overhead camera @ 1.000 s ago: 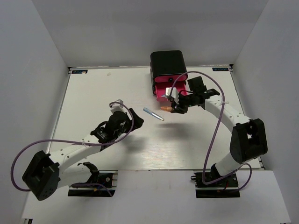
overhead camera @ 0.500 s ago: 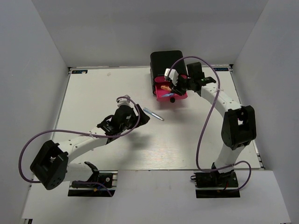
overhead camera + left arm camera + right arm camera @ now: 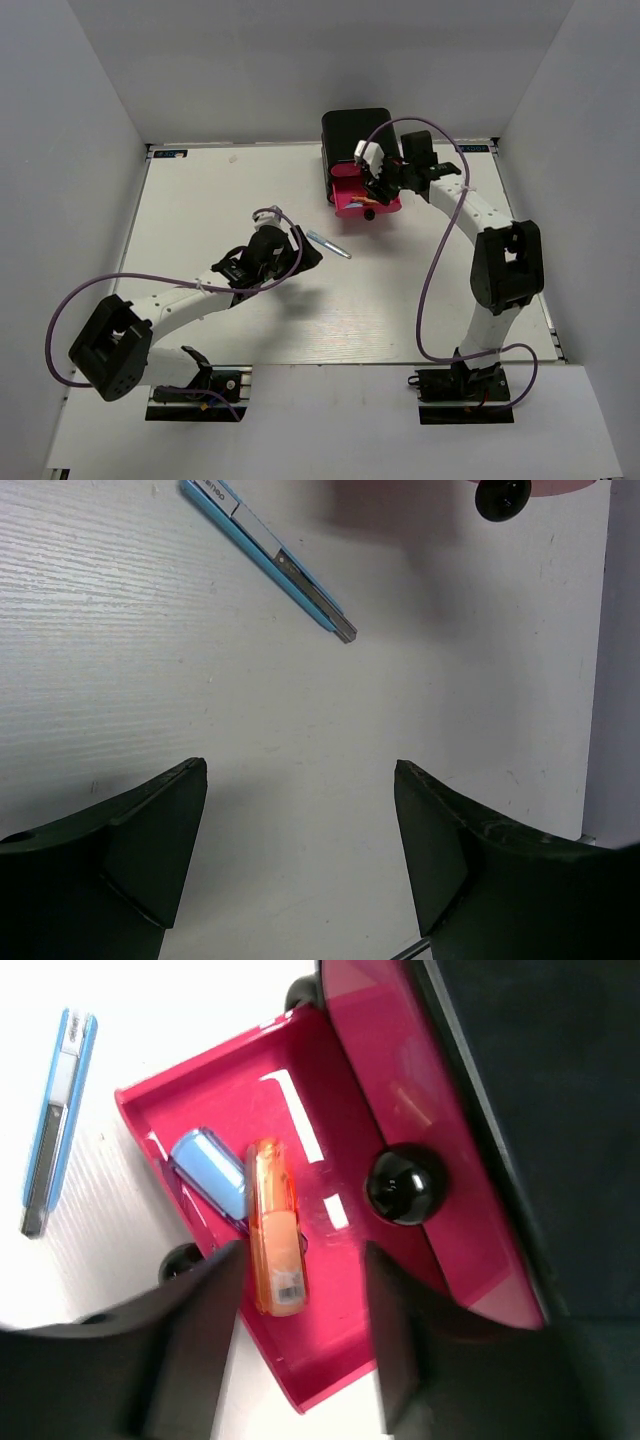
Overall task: Sort the stationery into containers
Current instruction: Place the stationery in the drawer, then close the drawer in the storage box.
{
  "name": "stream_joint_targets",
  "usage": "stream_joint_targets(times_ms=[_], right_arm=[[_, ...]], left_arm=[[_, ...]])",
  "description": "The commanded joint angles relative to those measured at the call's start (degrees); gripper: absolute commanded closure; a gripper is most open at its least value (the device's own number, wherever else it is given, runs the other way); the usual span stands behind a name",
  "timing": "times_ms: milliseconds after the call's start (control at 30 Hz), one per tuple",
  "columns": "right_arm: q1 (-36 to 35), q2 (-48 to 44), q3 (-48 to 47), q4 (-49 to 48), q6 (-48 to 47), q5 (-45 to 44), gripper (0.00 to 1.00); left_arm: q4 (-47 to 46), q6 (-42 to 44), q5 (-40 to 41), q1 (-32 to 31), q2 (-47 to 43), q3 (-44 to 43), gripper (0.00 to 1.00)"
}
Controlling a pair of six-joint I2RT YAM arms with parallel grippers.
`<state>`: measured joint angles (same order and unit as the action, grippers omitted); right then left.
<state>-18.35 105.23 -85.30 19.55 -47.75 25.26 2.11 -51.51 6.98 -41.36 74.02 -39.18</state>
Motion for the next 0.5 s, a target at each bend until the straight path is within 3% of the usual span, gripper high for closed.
stream_joint_targets(times_ms=[0,33,100,167,200,233,300,333,367,467], right_arm=[[1.3,-5.1,0.7,-4.1,3.7,3.4,0.4],[1.9,-7.6,3.8,-7.0,5.8,5.0,0.35],[2.6,-12.1,13.0,-17.6,13.4,5.2,0.1],[3.4,-16.2,17.8,-25.0,24.7,1.6,0.1],[3.7,-16.5,20.1,-22.7,26.1,2.5,0.19],[4.2,-16.3,20.1,-21.1,26.0,10.4,0.31],[5.5,-16.2,20.4,-17.2,31.0,14.4,0.6],[6.3,-16.5,21.6,-16.9,32.2,17.2,0.94],[6.6,-16.7,22.8,-16.7,35.1,17.4,1.0],[6.6,-17.6,26.9,-18.1,38.0,18.7,0.96]], left_arm=[[-0.5,0.1,-1.1,0.0,-0.3,-2.3,0.15],[-0.5,0.1,-1.1,0.0,0.3,-2.3,0.15],[-1.0,0.1,-1.1,0.0,1.0,-2.3,0.15],[-1.1,0.1,-1.6,0.0,1.6,-2.9,0.15],[-1.1,0.1,-1.6,0.0,2.3,-2.9,0.15],[-1.1,0.6,-1.6,0.0,2.3,-3.5,0.15],[-1.1,0.6,-2.1,0.0,2.8,-4.1,0.15],[-0.5,0.6,-2.1,0.0,3.3,-4.2,0.15],[-0.5,0.6,-2.1,0.0,3.3,-4.2,0.15],[-1.0,0.6,-2.1,0.0,3.3,-4.2,0.15]])
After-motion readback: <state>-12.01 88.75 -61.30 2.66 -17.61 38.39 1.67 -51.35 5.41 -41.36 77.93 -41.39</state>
